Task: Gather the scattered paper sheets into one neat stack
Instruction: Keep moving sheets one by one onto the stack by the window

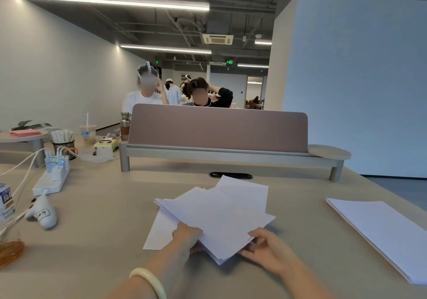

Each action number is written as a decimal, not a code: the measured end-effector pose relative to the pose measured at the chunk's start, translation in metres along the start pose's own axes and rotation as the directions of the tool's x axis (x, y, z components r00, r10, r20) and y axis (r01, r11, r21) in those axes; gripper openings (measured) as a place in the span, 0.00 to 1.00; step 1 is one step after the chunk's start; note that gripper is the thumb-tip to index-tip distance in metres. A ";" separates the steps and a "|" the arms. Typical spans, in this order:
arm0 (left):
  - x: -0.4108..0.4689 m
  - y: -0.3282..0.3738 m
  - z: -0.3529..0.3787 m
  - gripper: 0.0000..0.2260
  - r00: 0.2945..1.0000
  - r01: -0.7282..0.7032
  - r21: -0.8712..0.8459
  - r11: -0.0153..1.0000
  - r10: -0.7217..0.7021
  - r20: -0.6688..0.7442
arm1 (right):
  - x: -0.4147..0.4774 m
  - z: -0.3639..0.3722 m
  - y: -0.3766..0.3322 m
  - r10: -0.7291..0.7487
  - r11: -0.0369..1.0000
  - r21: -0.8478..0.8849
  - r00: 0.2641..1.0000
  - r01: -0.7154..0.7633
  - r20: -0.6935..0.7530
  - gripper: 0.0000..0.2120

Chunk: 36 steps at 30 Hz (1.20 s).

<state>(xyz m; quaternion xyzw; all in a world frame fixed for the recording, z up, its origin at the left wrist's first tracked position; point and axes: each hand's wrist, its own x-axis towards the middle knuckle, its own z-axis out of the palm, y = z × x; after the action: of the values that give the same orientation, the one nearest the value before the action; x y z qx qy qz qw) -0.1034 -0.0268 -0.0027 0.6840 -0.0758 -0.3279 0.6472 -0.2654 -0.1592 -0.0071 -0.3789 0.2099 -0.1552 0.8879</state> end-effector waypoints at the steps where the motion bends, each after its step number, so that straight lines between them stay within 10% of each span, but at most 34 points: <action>1: 0.000 0.001 -0.001 0.18 1.000 0.002 0.005 1.000 -0.002 0.009 | -0.001 0.004 0.002 0.035 0.999 -0.033 0.999 -0.035 -0.010 0.15; 7: 0.010 -0.003 -0.003 0.23 0.997 -0.031 0.041 0.999 0.034 -0.073 | 0.015 0.016 0.014 -0.062 0.988 -0.148 0.985 0.038 -0.163 0.25; 10: 0.019 -0.003 -0.011 0.35 0.996 -0.082 -0.198 0.977 0.076 -0.035 | 0.010 0.019 0.010 -0.096 0.993 -0.087 0.987 0.085 -0.132 0.23; 14: 0.011 0.006 -0.017 0.23 0.991 -0.078 -0.421 0.904 0.118 0.070 | 0.002 0.017 0.011 -0.136 0.982 -0.136 0.990 0.128 -0.047 0.19; 21: -0.013 0.043 -0.030 0.26 0.893 -0.435 -0.150 0.888 0.446 0.052 | -0.007 0.006 -0.016 -0.184 0.967 -0.162 0.977 0.199 0.106 0.37; 27: -0.024 0.086 -0.048 0.18 0.748 -0.656 -0.022 0.754 0.654 0.110 | -0.012 0.028 -0.092 -0.368 0.776 -0.538 0.929 0.328 0.036 0.17; 31: -0.025 0.078 -0.040 0.16 0.772 -0.635 0.074 0.769 0.627 0.102 | -0.005 0.053 -0.089 -0.504 0.600 -0.705 0.863 0.377 0.032 0.07; 36: -0.030 0.065 -0.030 0.15 0.733 -0.680 0.119 0.723 0.666 0.139 | 0.009 0.061 -0.062 -0.588 0.493 -0.800 0.809 0.341 -0.017 0.14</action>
<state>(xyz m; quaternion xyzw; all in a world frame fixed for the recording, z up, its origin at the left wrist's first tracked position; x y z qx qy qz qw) -0.0897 0.0042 0.0670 0.6451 -0.3731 -0.0922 0.6604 -0.2351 -0.1665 0.0746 -0.7329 0.2704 -0.3407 0.5231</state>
